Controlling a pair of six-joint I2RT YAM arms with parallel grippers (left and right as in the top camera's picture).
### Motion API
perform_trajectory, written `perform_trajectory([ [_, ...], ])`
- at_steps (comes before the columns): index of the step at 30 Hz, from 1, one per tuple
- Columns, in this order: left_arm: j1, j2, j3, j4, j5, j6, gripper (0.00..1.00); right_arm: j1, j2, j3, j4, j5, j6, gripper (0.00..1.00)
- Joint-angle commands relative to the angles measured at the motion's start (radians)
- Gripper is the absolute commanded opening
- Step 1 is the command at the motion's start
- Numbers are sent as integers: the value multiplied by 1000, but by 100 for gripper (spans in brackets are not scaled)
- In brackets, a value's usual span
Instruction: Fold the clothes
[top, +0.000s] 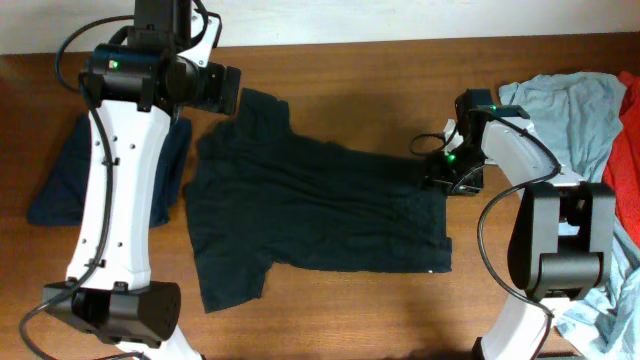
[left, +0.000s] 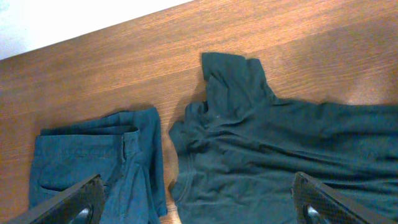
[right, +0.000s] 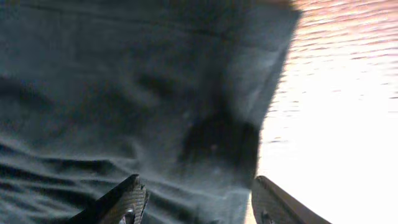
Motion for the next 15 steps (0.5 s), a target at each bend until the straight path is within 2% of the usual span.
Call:
perform_trajectory([
  [1,1,-18,14,0,11,5,95,-2,2,-13,20,68,32,60],
  [4,1,-18,14,-1,11,5,95,0,2,-18,31,-25,30,49],
  [5,1,-18,14,-1,11,5,95,0,2,-18,37,-62,30,38],
  [8,1,-18,14,0,11,5,95,0,2,-18,56,-96,31,27],
  [11,1,-18,14,0,11,5,95,-1,2,-18,67,-96,31,4],
  [15,1,-18,14,-1,11,5,95,-13,-1,3,100,-96,31,4],
])
